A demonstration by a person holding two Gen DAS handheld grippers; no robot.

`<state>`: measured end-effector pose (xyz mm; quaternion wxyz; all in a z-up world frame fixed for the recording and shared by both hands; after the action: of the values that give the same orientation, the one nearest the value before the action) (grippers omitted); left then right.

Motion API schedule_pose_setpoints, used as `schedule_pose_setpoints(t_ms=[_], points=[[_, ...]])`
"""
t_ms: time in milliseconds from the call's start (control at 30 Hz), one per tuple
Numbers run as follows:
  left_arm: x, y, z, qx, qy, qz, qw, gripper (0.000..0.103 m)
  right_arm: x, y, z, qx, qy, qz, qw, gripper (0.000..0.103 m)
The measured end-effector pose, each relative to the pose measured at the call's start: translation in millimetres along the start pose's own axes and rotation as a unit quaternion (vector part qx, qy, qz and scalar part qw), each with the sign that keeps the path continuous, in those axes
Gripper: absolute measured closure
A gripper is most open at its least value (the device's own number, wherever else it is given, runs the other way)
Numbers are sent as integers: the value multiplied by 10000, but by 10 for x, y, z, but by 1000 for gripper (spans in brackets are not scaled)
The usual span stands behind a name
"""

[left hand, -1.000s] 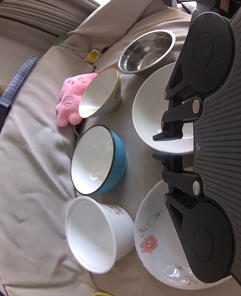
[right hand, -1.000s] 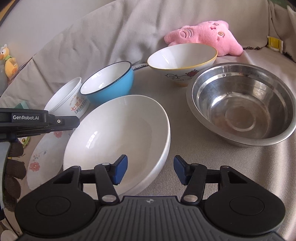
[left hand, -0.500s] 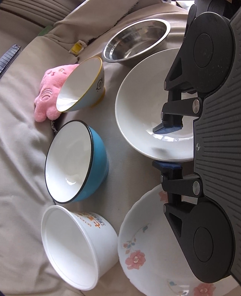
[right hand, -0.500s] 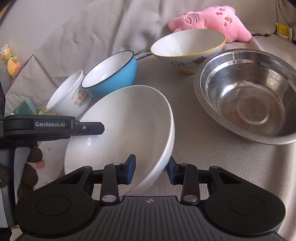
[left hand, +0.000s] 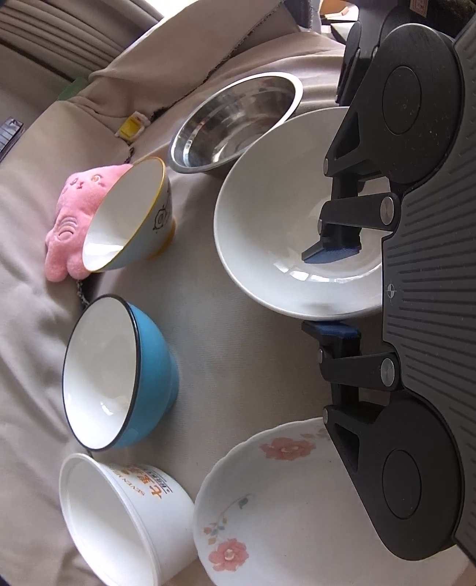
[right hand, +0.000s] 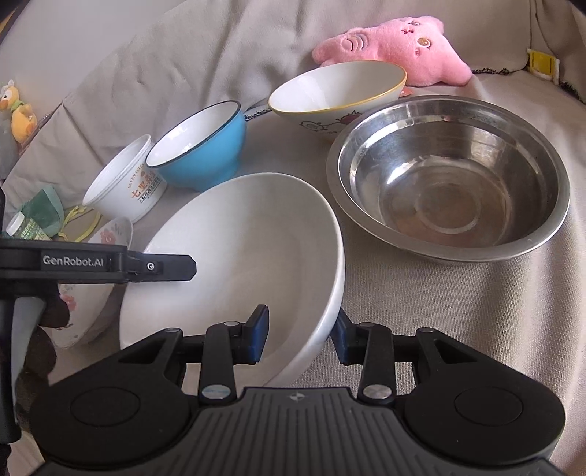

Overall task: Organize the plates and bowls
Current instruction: 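Move the left tool to the large white bowl and grasp its rim, then lift the large white bowl and lower it onto the floral plate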

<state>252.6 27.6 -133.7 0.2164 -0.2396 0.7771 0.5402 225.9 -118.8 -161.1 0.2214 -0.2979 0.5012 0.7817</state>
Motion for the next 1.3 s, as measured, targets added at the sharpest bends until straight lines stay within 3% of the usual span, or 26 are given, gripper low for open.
schedule_pose_setpoints(t_ms=[267,433,600,900,1067,1300], points=[[80,-178,9,-71,18,130,9999,68,-49,-45,-28,44,-144,-108,9998,64],[99,-244,9,-140,-34,125,9998,68,-74,-142,-17,36,-183,-72,9998,59],[124,-217,4,-202,13,64,9998,65,-60,-131,41,225,62,-105,9997,57],[206,-57,55,-280,70,41,9996,65,-64,-48,209,157,168,-140,9996,57],[97,179,144,-361,23,-250,9990,66,-139,37,480,87,461,-285,9985,56],[-148,810,482,-469,213,-865,9949,67,-321,49,1183,-435,869,-415,9944,56]])
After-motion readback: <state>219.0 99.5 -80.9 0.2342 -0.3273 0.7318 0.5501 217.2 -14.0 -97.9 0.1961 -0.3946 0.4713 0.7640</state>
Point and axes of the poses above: each gripper's, at about its wrist camera, not at the fingertips, and y roughly against the way its jaws point, z to its left, x to its underside, the point moved 10 cm from there along -y, roughly the way its jaws point, and after that the axes turned 6 degrees about -z, right-handed, at the moved point
